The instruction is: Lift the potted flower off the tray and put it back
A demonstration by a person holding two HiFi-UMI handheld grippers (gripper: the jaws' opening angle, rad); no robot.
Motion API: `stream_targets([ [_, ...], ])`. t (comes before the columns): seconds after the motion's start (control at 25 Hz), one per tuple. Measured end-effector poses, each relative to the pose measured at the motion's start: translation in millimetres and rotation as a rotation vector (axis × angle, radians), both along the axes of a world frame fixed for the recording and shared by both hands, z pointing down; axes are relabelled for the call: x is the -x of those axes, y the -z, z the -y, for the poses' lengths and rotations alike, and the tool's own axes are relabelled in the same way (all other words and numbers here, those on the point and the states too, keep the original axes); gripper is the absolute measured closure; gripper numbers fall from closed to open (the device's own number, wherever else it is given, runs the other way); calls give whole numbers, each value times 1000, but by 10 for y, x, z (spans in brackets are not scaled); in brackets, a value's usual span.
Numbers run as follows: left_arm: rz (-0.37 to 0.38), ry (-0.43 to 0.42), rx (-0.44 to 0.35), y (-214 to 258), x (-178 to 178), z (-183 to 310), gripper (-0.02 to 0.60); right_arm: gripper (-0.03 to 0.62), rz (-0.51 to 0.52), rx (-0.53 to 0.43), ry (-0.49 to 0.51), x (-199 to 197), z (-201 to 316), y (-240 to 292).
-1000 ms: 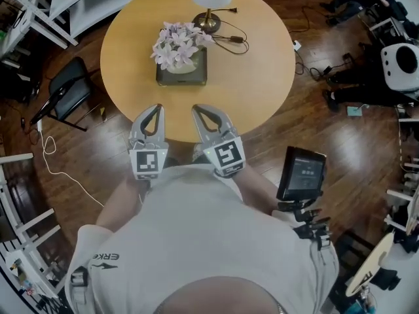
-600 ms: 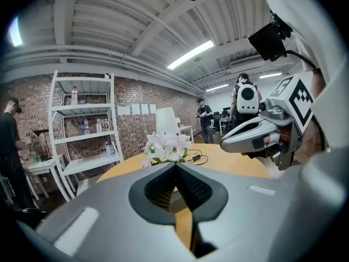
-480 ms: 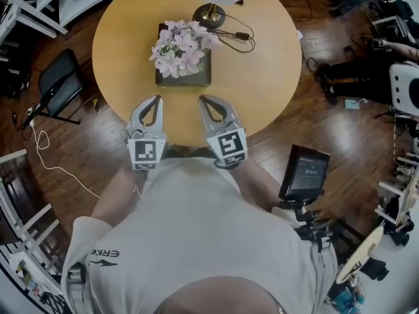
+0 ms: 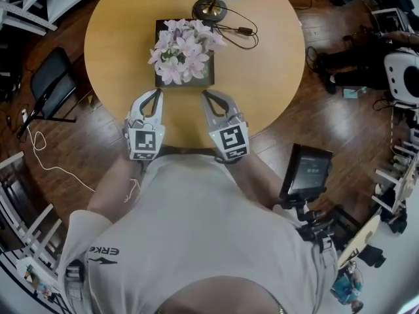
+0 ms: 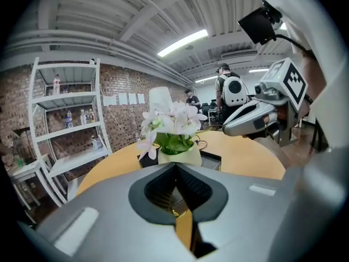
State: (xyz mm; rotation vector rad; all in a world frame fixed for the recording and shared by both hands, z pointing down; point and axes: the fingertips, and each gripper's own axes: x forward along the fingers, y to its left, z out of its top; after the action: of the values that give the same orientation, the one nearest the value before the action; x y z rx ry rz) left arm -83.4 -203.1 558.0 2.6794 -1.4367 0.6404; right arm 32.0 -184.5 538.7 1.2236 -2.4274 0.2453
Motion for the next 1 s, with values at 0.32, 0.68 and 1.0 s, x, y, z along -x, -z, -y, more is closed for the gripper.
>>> stream_targets([
  [0.32,21,-57,35,-184,0,236,580,558,-63,24,49,-40,232,-193],
  [0.68,29,-58,71,-291,38,275,580,96,-218,78,309,79,719,-611],
  [1.0,45,-19,100,-376,170,264,580,-6,-310,112,490,399,960,-901],
])
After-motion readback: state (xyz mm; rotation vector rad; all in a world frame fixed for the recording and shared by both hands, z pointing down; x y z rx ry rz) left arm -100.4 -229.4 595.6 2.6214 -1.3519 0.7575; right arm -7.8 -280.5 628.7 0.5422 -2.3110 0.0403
